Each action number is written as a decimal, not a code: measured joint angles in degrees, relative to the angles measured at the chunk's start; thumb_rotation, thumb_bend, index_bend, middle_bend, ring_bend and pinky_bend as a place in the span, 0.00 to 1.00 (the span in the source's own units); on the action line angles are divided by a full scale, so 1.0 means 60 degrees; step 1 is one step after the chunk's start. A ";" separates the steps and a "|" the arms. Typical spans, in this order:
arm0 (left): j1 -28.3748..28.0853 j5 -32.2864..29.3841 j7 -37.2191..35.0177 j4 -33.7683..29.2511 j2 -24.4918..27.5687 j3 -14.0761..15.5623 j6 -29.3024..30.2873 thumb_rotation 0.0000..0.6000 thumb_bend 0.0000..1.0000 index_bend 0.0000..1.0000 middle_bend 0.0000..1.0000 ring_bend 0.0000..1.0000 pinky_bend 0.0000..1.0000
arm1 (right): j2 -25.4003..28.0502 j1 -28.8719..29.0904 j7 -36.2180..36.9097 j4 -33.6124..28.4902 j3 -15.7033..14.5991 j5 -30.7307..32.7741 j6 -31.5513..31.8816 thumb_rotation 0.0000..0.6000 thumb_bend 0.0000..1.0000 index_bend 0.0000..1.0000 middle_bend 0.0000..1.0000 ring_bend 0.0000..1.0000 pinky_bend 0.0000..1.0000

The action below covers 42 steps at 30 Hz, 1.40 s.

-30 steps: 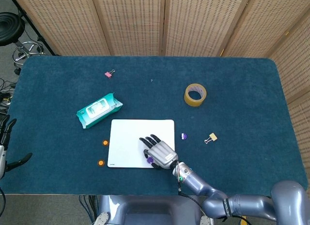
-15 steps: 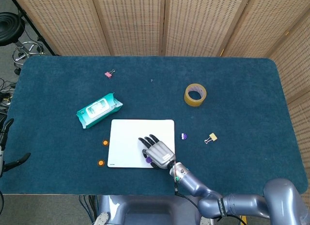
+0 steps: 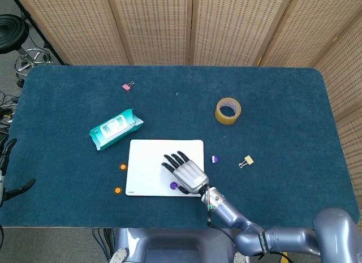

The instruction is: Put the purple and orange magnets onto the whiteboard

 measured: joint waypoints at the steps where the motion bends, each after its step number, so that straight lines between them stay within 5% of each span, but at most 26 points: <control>1: 0.0004 0.0007 -0.0011 -0.0002 0.0002 0.0000 0.0014 1.00 0.00 0.00 0.00 0.00 0.07 | 0.0063 -0.0004 0.0010 0.0067 0.0020 0.0015 0.0010 1.00 0.32 0.10 0.00 0.00 0.00; 15: -0.0001 -0.0152 0.0039 -0.0019 -0.0015 -0.0083 -0.0017 1.00 0.00 0.00 0.00 0.00 0.07 | 0.0703 -0.0102 0.1301 0.2041 0.0047 0.0509 -0.0899 1.00 0.31 0.22 0.00 0.00 0.00; 42: 0.0000 -0.0244 -0.0076 -0.0004 0.0026 -0.0158 -0.0025 1.00 0.00 0.00 0.00 0.00 0.07 | 0.0933 -0.0279 0.1966 0.2523 -0.0104 0.0682 -0.1228 1.00 0.30 0.38 0.00 0.00 0.00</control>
